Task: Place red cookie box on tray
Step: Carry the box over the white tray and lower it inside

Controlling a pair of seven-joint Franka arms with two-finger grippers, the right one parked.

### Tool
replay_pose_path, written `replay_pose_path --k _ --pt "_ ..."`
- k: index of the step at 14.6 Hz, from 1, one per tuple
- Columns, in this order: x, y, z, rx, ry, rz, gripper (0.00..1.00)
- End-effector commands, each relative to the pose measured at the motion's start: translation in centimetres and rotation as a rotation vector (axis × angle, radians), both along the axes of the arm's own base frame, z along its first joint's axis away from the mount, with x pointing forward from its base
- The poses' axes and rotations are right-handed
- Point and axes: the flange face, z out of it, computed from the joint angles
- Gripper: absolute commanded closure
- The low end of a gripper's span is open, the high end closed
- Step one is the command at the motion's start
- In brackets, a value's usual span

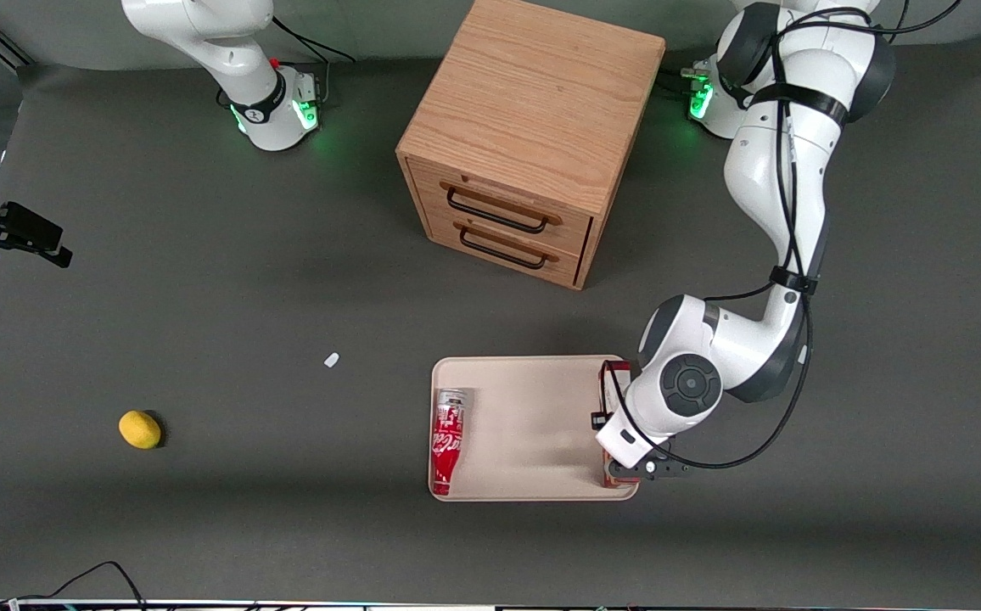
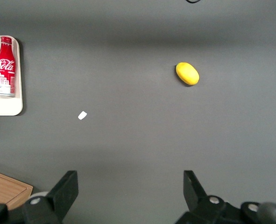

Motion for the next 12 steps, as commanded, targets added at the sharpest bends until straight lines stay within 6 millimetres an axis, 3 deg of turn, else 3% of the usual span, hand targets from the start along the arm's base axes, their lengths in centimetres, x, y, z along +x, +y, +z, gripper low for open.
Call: replay_pose_path --k 1,12 --pt "0.0 0.0 -0.1 0.029 -0.002 0.003 0.01" --pt "0.0 0.4 1.8 0.024 -0.018 0.020 0.00"
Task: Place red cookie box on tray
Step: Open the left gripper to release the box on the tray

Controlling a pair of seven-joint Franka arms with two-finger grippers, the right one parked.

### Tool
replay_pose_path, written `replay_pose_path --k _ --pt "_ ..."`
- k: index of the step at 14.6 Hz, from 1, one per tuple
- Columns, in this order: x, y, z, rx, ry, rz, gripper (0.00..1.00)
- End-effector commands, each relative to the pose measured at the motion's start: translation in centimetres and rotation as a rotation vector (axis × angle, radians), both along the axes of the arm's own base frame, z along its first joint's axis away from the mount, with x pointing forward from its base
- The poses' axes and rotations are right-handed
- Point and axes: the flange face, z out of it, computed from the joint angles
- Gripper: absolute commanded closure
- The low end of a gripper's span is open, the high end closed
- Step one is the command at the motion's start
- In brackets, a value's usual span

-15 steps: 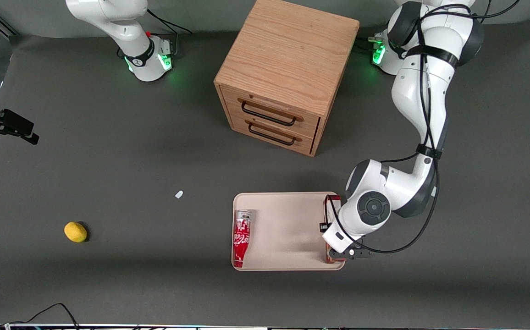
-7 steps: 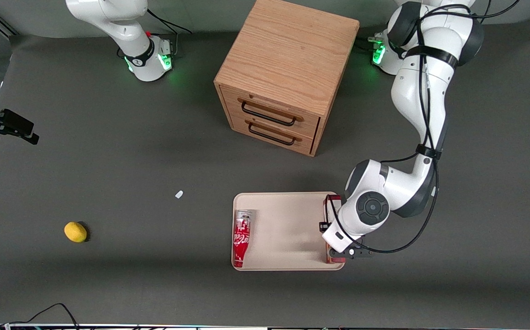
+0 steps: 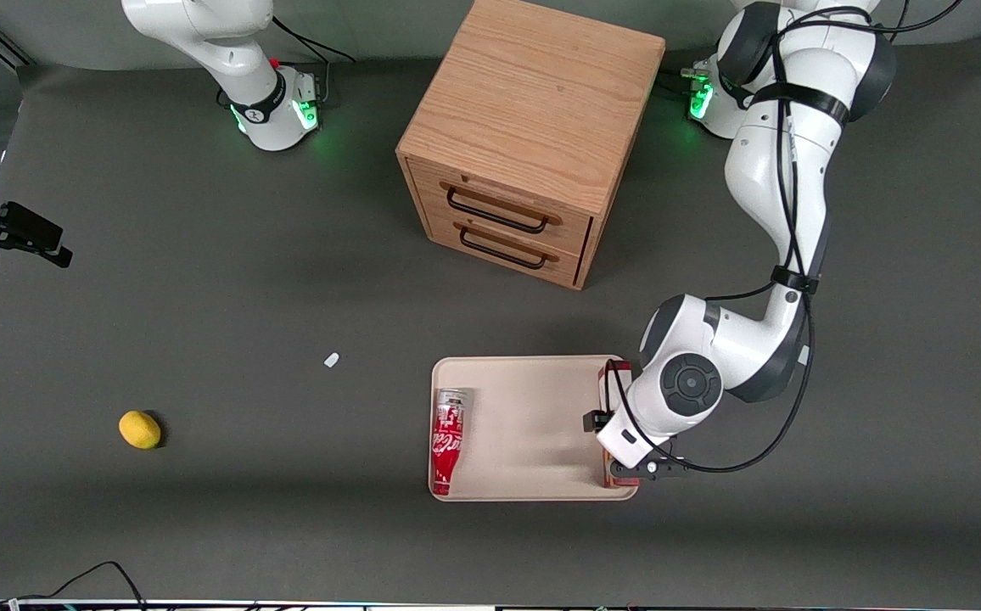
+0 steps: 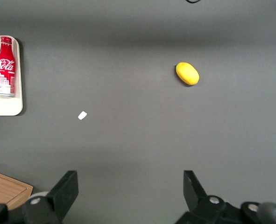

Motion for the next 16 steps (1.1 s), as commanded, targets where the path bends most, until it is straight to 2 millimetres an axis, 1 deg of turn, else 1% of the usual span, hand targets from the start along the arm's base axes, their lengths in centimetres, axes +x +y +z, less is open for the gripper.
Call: replay_pose_path --k 1,3,5,8,10,11,12,13,16 --pt "0.0 0.3 1.8 0.015 -0.015 0.018 0.00" --pt "0.0 0.3 2.4 0.010 -0.021 0.021 0.00" --pt "-0.2 0.3 4.1 0.006 -0.034 0.011 0.00" --pt "-0.1 2.1 9.5 -0.013 -0.084 0.026 0.00" --pt "-1.2 3.2 12.1 -0.040 -0.080 0.047 0.00" --pt "-1.5 4.4 13.6 -0.047 -0.085 0.064 0.00" --pt "-1.8 6.2 15.4 -0.054 -0.094 0.089 0.00" --pt "-2.3 8.5 17.2 -0.056 -0.099 0.119 0.00" --pt "-4.8 15.8 23.3 -0.081 -0.102 0.189 0.00"
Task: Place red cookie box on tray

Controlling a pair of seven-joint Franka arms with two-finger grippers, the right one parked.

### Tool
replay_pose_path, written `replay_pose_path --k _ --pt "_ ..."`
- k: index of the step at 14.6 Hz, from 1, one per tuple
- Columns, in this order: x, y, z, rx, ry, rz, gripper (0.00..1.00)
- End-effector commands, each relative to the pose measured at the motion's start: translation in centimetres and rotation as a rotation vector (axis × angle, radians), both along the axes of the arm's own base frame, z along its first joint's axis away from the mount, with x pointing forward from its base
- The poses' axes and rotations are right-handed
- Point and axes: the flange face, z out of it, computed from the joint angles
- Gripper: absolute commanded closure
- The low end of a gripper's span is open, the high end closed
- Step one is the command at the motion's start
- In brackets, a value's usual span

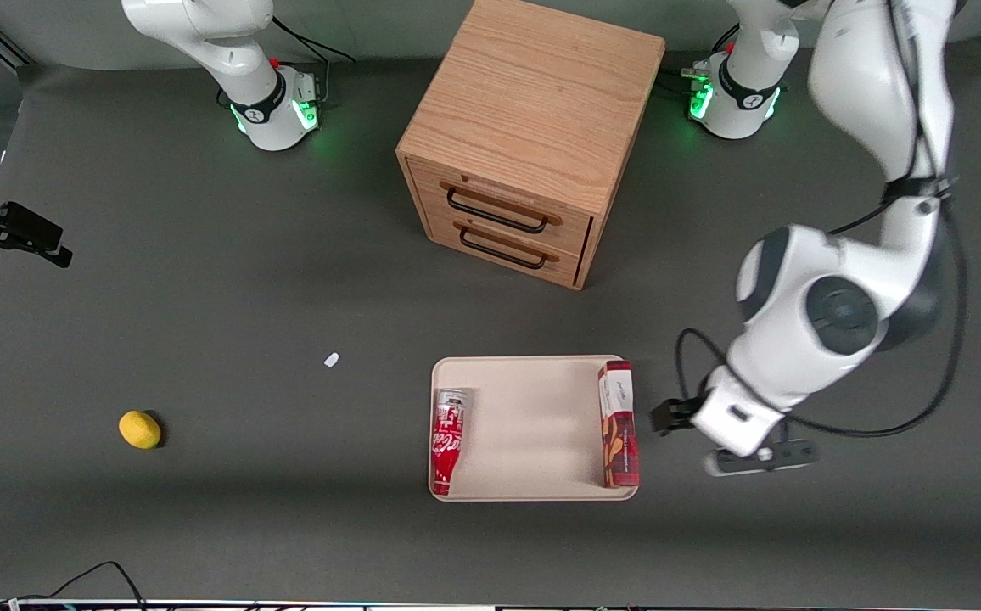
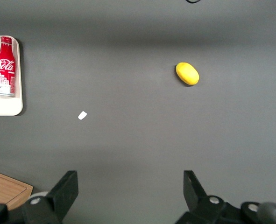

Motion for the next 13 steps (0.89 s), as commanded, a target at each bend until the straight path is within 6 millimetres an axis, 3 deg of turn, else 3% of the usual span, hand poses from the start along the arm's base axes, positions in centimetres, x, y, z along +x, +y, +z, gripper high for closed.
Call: replay_pose_path --k 1,5,9,13 --pt "-4.9 7.0 5.5 -0.010 0.051 0.035 0.00" --pt "-9.0 14.3 11.4 0.052 0.124 -0.042 0.00" --pt "-13.6 19.3 15.3 0.087 0.106 -0.082 0.00" --pt "-17.2 20.7 18.4 0.155 0.142 -0.099 0.00"
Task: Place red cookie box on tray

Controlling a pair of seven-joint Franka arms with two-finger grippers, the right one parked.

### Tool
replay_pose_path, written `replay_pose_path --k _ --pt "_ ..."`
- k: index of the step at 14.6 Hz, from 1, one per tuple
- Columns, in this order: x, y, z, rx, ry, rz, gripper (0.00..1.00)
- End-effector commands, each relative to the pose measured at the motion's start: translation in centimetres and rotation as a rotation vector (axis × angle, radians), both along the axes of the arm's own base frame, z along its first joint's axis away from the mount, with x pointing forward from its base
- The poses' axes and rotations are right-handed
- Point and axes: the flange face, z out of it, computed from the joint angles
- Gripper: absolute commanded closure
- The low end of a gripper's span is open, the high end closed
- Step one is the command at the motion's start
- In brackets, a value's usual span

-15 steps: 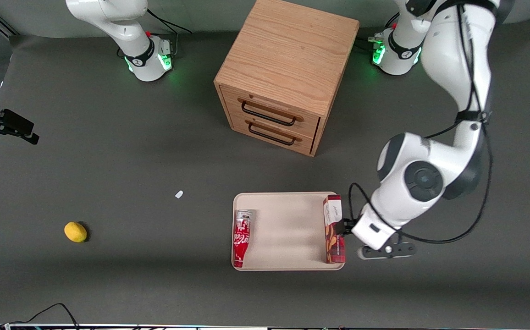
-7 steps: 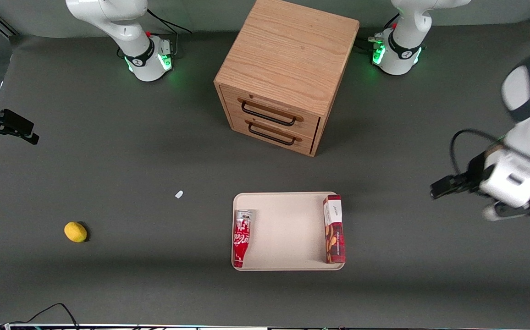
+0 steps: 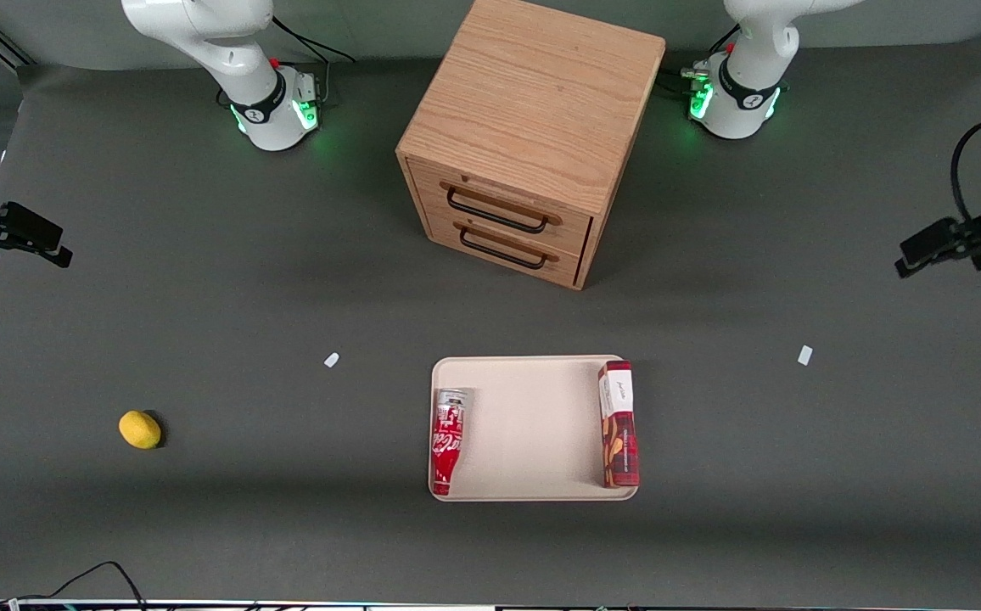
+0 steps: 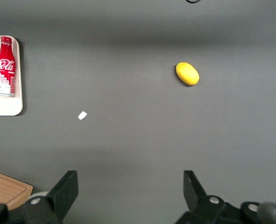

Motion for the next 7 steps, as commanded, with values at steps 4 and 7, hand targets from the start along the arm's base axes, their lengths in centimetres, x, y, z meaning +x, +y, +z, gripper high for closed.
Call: replay_pose_path --k 4,7 --pt "-4.5 0.1 2.8 0.067 0.038 -0.080 0.00" --pt "-4.9 -0.5 3.3 0.071 0.035 -0.091 0.00"
